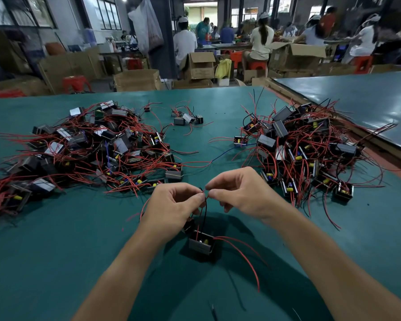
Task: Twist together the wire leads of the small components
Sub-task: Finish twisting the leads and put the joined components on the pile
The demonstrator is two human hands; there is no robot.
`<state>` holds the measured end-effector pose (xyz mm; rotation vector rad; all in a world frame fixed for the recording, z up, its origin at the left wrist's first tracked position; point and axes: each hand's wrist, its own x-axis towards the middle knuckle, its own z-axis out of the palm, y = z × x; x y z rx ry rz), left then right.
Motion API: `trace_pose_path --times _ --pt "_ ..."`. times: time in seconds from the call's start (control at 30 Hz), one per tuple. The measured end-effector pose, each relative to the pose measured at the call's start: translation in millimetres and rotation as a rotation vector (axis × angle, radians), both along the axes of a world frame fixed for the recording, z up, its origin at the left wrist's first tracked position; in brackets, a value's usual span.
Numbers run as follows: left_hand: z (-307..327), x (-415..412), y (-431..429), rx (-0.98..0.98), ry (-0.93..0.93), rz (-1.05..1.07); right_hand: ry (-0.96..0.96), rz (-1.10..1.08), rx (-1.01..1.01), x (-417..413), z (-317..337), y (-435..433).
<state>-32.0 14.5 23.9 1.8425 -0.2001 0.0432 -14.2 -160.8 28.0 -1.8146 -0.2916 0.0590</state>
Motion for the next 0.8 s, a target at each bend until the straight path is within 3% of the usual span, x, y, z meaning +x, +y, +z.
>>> trace_pose_path --times 0.27,0.53,0.8 --pt "-0.2 -0.4 1.2 -0.007 0.004 0.014 -0.034 0.019 -0.038 -2.1 -0.5 2.6" --pt "-0.8 0.9 0.3 0.061 0.030 0.002 -0.253 -0.050 -0.171 -2.5 0.4 1.5" --pt "0.2 -0.8 -2.4 0.017 0.011 0.017 -0.225 0.010 -0.159 -0.4 2.0 -5.0"
